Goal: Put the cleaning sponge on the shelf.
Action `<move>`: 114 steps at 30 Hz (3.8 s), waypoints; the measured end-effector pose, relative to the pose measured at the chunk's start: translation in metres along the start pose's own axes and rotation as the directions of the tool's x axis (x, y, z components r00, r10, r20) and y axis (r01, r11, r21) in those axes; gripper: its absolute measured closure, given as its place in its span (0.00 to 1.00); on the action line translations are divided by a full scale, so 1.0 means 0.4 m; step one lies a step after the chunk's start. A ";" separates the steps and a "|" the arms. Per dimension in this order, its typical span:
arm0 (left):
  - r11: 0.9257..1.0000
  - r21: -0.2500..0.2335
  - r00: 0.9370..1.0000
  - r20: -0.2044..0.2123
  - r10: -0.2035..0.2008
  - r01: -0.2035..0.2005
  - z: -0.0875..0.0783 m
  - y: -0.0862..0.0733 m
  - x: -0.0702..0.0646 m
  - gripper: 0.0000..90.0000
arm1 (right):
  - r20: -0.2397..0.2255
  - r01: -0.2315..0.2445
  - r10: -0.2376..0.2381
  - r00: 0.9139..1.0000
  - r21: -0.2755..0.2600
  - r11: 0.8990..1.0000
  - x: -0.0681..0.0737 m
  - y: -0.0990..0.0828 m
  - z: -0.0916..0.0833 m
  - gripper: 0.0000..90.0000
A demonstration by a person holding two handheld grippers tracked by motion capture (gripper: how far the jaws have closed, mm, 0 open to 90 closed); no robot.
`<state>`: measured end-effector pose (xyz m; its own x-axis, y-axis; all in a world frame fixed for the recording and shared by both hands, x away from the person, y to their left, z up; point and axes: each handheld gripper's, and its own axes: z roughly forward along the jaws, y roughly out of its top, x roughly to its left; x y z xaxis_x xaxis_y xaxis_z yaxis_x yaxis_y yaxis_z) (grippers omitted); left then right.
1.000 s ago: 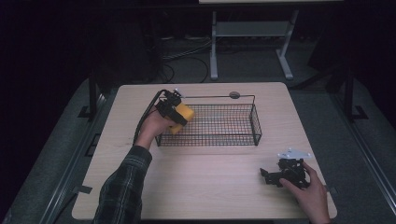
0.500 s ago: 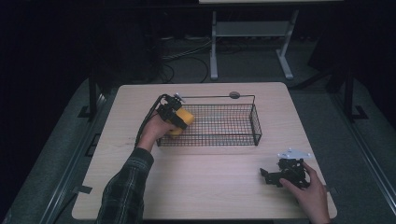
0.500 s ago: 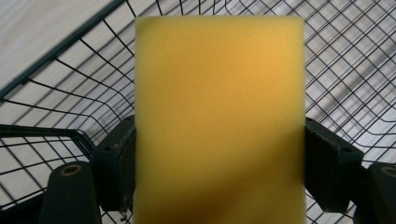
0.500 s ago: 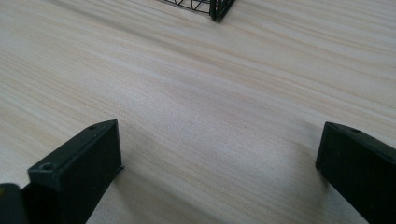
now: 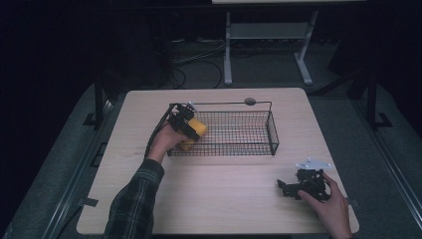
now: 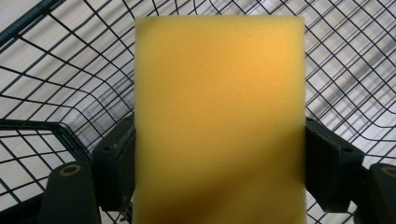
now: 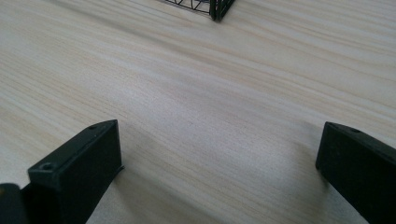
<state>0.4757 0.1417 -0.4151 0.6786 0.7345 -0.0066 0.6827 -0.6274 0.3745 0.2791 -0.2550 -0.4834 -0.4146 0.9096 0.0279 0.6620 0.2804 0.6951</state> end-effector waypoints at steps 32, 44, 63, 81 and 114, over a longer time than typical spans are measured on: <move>0.998 -0.059 1.000 0.008 0.008 -0.008 -0.068 0.010 0.000 0.20 | 0.000 0.001 -0.001 1.000 -0.001 1.000 0.000 0.000 0.000 0.00; 0.994 -0.107 1.000 0.007 0.022 -0.022 -0.149 -0.026 -0.004 0.20 | 0.000 0.002 -0.002 1.000 -0.001 1.000 0.000 0.000 0.000 0.00; 0.981 -0.193 1.000 -0.027 -0.014 0.008 -0.247 -0.189 -0.013 0.20 | 0.000 0.002 -0.002 1.000 -0.001 1.000 0.000 0.000 0.000 0.00; 0.965 -0.263 0.997 -0.068 -0.035 0.016 -0.243 -0.382 -0.056 0.19 | 0.000 0.001 -0.001 1.000 0.000 1.000 0.000 0.000 0.000 0.00; 0.955 -0.285 0.991 -0.082 -0.106 0.078 -0.139 -0.595 -0.102 0.14 | 0.000 0.000 0.000 1.000 0.000 1.000 0.000 0.000 0.000 0.00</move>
<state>0.2706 0.2754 -0.4525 0.5781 0.8154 0.0303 0.6281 -0.4683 0.6214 0.2790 -0.2550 -0.4835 -0.4145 0.9096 0.0276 0.6619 0.2805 0.6951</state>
